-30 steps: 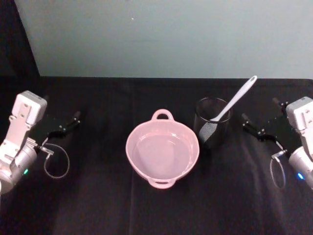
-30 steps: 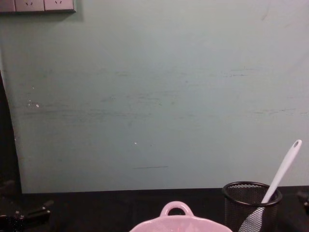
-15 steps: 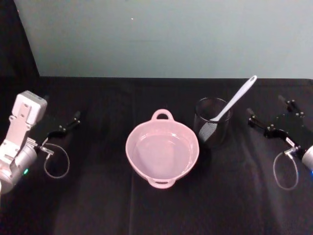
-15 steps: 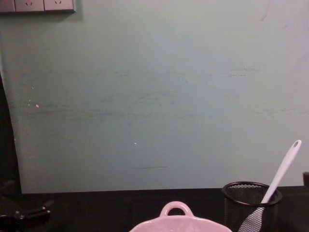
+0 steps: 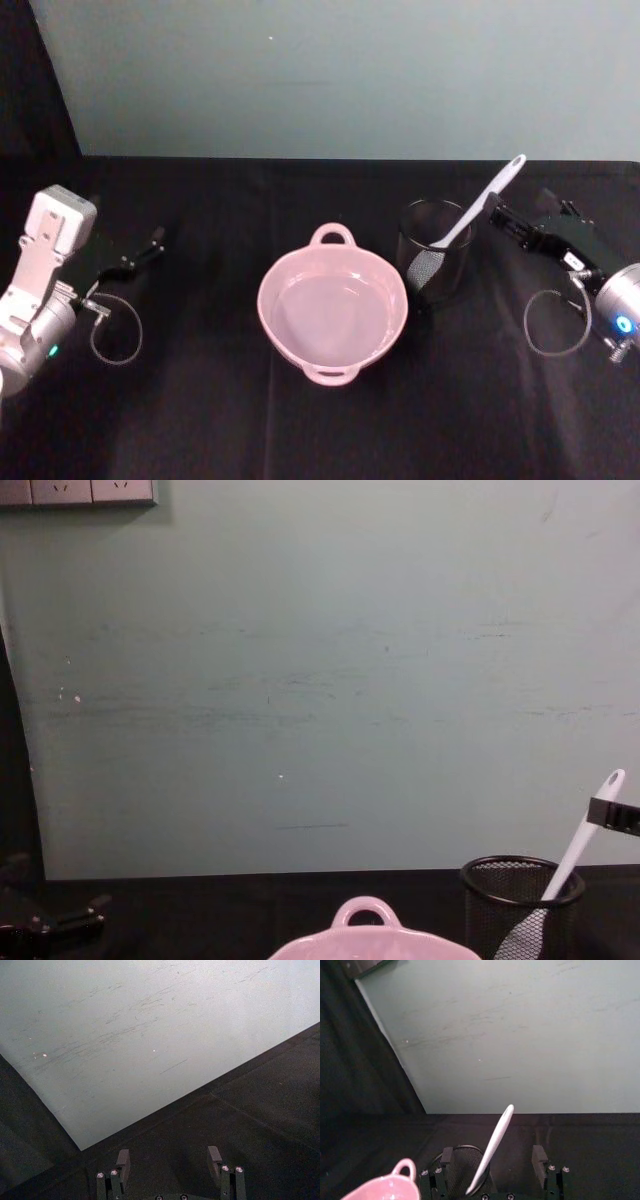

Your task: Use the one hand to pick up the spoon and stir the clear water in the bowl.

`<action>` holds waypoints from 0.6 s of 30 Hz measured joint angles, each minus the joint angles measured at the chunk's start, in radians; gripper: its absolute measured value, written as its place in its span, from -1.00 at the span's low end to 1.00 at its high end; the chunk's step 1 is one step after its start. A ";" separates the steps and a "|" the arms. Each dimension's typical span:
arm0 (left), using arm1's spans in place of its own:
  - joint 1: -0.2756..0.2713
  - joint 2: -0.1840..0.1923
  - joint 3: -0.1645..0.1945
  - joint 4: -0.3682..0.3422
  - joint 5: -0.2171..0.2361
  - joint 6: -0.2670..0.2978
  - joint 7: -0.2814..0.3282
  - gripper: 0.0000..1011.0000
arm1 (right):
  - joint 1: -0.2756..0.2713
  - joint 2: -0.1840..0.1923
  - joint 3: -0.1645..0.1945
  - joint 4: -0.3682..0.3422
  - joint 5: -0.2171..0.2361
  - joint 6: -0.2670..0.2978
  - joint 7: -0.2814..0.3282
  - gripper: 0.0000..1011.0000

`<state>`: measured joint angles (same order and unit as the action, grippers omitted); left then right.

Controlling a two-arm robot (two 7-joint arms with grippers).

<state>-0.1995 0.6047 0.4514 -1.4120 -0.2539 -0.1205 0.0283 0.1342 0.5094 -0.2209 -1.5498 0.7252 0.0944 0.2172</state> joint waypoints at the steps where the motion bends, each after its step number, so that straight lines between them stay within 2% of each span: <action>1: 0.000 0.000 0.000 0.000 0.000 0.000 0.000 1.00 | 0.004 -0.009 0.003 0.005 0.006 0.007 -0.001 0.98; 8: 0.000 0.000 0.000 0.000 0.000 0.000 0.000 1.00 | 0.030 -0.065 0.022 0.034 0.061 0.063 -0.013 0.98; 18: 0.000 0.000 0.000 0.000 0.000 0.000 0.000 1.00 | 0.058 -0.105 0.027 0.055 0.111 0.093 -0.042 0.98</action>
<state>-0.1995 0.6047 0.4514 -1.4120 -0.2540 -0.1205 0.0283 0.1918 0.4039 -0.1943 -1.4944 0.8366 0.1876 0.1755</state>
